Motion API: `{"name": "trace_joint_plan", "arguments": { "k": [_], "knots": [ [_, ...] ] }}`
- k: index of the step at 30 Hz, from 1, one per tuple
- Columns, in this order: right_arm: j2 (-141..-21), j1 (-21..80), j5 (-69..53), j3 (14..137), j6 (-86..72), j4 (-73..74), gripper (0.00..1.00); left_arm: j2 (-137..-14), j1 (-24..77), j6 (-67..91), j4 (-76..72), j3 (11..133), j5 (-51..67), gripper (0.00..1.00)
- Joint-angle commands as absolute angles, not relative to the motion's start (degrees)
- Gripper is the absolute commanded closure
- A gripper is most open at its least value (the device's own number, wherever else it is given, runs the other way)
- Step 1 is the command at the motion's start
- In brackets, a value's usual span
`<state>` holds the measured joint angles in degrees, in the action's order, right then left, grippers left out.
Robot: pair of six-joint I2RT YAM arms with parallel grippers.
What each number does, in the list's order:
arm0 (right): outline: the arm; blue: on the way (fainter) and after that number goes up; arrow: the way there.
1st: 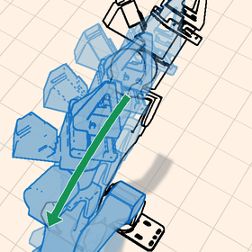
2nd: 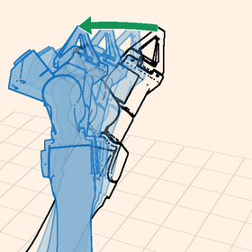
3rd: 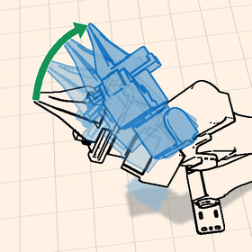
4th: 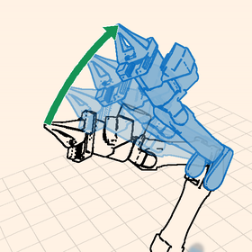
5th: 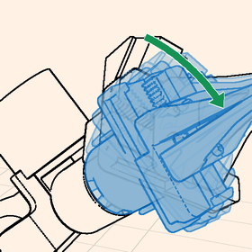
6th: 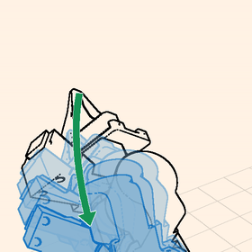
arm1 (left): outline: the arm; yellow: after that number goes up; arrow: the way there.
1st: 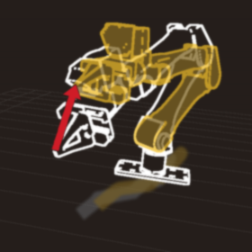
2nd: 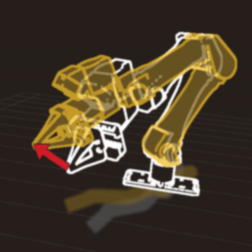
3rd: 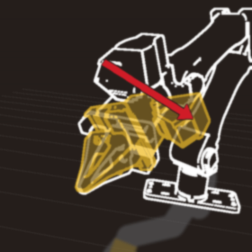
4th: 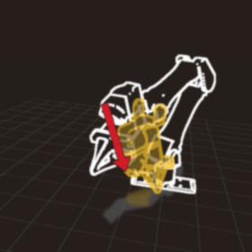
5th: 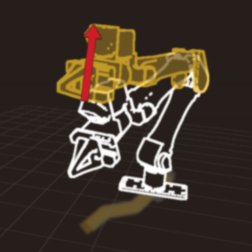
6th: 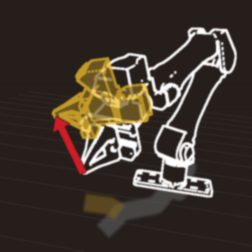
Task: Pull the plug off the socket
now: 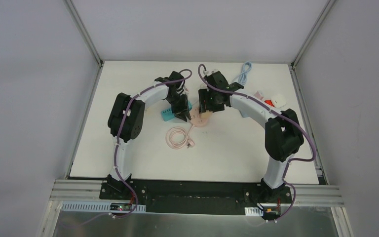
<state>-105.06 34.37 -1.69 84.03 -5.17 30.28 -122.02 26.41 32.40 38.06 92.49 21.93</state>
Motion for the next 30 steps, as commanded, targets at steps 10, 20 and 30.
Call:
{"name": "trace_joint_plan", "arguments": {
  "k": [10, 20, 30],
  "knots": [
    [-108.37, 39.53, 11.61, 84.23, -1.18, 28.71, 1.00, -125.30, 26.02, 31.62, 40.65, 93.12, 17.39, 0.72],
    [-101.30, 32.14, -8.70, 83.01, -8.70, 23.47, 1.00, -124.64, 25.62, 31.62, 40.46, 92.36, 17.29, 0.72],
    [-97.35, 26.43, -18.08, 78.81, -14.70, 17.62, 1.00, -123.70, 25.28, 31.21, 40.18, 91.52, 17.23, 0.72]
  ]
}}
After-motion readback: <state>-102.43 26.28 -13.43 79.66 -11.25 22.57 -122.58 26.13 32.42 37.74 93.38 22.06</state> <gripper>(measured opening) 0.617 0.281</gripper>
